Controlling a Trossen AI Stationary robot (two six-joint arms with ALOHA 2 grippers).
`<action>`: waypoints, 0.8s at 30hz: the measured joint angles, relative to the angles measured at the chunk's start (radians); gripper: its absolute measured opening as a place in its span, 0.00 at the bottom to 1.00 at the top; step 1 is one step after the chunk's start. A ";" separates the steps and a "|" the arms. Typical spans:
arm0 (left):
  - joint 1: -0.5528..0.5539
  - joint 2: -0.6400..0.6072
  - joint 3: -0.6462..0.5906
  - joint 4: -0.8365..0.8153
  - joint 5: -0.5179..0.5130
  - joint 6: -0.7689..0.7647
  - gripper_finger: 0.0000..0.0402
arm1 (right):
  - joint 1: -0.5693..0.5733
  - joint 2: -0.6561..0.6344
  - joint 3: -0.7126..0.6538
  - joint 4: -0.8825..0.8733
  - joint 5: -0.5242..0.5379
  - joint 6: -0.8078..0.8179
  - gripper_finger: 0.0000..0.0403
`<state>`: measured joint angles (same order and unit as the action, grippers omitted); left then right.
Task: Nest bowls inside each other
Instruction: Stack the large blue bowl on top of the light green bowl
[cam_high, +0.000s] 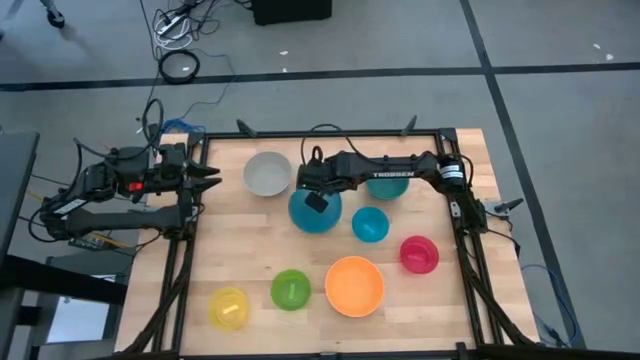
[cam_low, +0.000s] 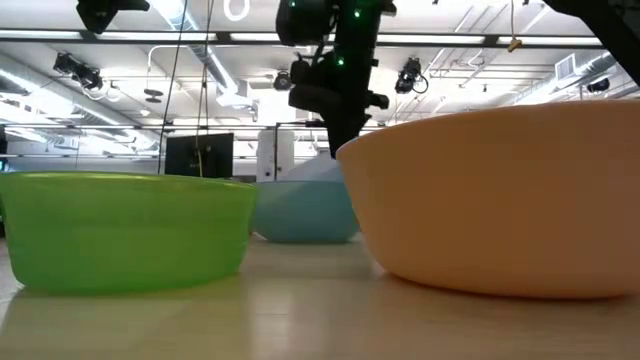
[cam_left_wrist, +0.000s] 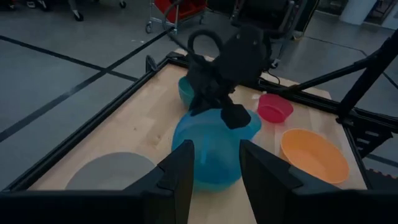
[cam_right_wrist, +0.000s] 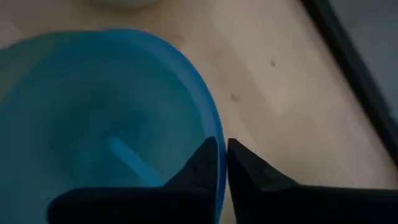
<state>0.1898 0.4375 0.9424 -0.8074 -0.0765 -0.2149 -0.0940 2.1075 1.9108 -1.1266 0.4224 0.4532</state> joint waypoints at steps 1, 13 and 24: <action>0.000 0.000 0.000 0.000 0.000 0.000 0.34 | 0.000 0.000 -0.009 -0.004 -0.006 0.006 0.12; 0.000 0.000 0.000 -0.001 0.000 0.000 0.34 | 0.037 -0.004 -0.017 0.004 0.074 0.026 0.46; 0.000 0.000 0.000 -0.002 0.000 -0.007 0.34 | 0.073 -0.122 -0.017 -0.040 0.211 0.093 0.45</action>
<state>0.1898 0.4374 0.9424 -0.8097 -0.0765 -0.2214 -0.0211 1.9850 1.8942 -1.1667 0.6330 0.5462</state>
